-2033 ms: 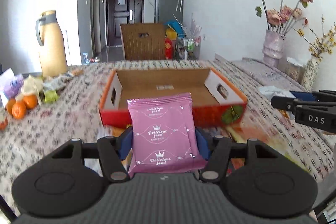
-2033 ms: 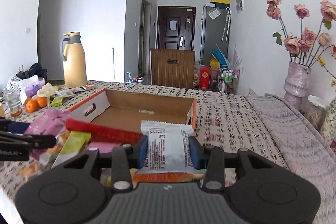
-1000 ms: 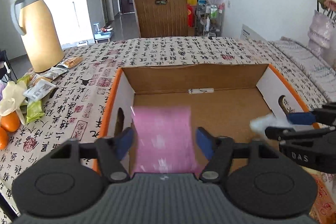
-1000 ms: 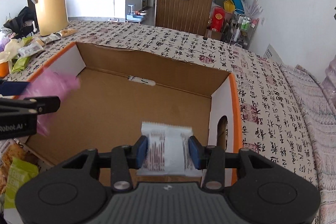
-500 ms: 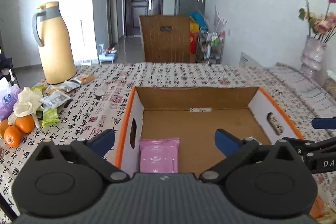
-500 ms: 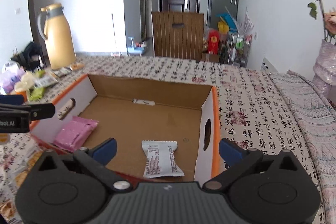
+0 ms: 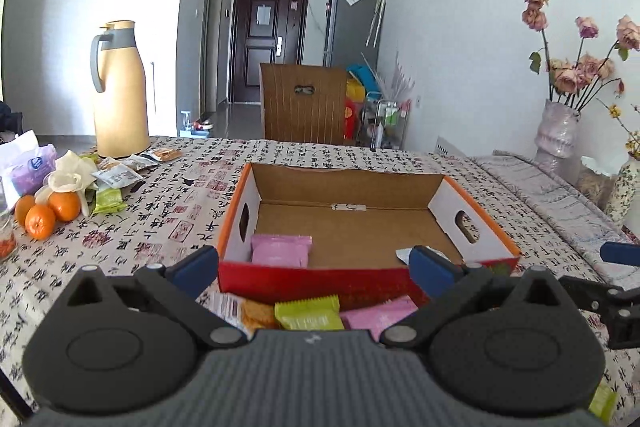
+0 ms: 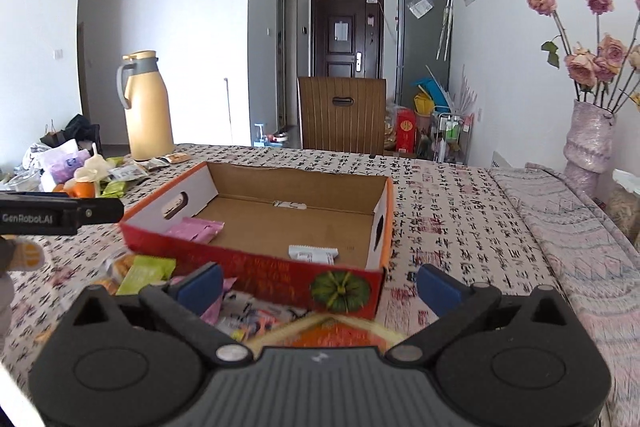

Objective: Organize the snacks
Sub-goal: 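Return both tools to the pile and grasp the green-and-white bar with the right tool, then grasp the round cracker packet with the left tool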

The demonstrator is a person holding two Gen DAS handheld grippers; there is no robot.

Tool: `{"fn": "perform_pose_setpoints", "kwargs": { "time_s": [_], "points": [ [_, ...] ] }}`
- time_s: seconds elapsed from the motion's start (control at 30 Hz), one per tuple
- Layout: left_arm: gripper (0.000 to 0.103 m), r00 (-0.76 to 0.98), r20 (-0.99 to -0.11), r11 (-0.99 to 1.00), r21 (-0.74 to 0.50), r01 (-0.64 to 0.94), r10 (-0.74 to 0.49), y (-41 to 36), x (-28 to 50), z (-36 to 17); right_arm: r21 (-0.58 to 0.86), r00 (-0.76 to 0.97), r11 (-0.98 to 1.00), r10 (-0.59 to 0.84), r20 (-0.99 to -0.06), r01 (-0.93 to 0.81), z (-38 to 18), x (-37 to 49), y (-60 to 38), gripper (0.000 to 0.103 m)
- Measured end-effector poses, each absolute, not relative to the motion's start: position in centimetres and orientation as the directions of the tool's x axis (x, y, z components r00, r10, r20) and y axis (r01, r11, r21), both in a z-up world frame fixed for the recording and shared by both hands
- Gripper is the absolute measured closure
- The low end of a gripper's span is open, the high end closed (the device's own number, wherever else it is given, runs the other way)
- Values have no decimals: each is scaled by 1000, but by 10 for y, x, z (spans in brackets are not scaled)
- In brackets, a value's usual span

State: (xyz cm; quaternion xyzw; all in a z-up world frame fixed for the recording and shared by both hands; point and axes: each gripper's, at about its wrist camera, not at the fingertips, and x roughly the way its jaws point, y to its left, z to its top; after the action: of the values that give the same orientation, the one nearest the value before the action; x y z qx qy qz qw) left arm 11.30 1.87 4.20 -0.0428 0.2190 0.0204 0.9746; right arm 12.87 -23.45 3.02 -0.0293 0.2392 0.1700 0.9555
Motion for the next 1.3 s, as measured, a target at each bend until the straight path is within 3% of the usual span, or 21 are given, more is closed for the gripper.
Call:
{"fn": "perform_pose_setpoints", "kwargs": {
  "time_s": [0.27,0.57,0.73,0.83,0.93,1.0,1.3],
  "points": [
    [0,908,-420,995,-86,-53,12,15,73,18,27,835,945,302,-460,-326,10,80,-254,0],
    [0,887,-461,994,-84,-75,28,16,43,-11,28,791,965,230,-567,-261,-38,65,-280,0],
    [0,882,-469,993,-82,-85,37,15,41,-14,1,767,967,202,-609,-254,-57,79,-279,18],
    [0,880,-474,993,-81,-85,36,14,41,-14,-6,754,967,196,-627,-256,-62,91,-276,33],
    [0,878,-477,993,-82,-88,38,14,40,-15,-3,737,963,203,-645,-268,-67,100,-274,57],
    [0,876,-481,992,-83,-92,41,15,40,-16,-10,735,960,206,-646,-278,-69,100,-271,64],
    [0,860,-507,991,-78,-104,51,18,41,-18,24,775,977,184,-604,-213,-62,84,-284,68]
  ]
}}
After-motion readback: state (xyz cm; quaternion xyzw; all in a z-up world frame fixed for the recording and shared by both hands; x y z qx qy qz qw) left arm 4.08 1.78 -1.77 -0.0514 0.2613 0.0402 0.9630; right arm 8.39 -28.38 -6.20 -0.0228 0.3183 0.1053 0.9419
